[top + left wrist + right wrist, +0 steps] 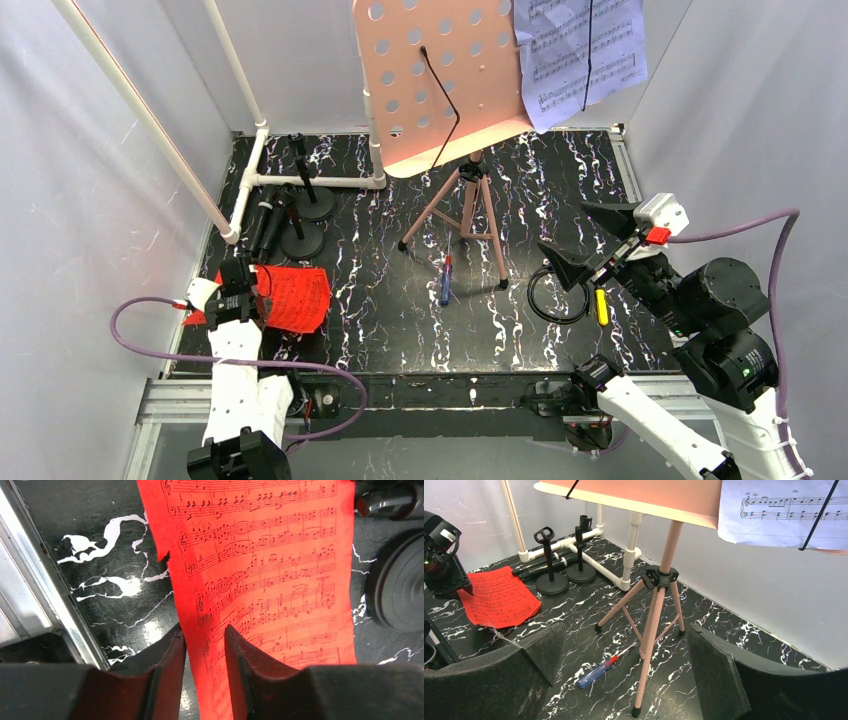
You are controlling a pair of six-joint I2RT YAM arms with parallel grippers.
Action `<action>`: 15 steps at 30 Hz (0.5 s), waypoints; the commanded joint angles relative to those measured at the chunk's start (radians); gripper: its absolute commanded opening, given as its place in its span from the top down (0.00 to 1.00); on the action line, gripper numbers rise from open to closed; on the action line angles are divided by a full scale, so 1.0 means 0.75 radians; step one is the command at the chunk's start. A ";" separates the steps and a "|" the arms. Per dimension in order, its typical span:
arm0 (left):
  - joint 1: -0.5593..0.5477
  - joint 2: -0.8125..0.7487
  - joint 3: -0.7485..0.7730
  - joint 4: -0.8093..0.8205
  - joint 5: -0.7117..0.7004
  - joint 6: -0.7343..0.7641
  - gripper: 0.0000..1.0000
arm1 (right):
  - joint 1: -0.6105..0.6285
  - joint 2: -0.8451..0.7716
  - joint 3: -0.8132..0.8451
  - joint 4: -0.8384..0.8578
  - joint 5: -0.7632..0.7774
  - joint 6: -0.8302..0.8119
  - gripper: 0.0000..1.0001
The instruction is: Pack up the instrument practice props
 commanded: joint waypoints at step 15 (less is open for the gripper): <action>0.057 -0.064 0.188 -0.076 -0.002 0.268 0.08 | 0.006 0.099 0.013 -0.085 0.094 0.041 0.01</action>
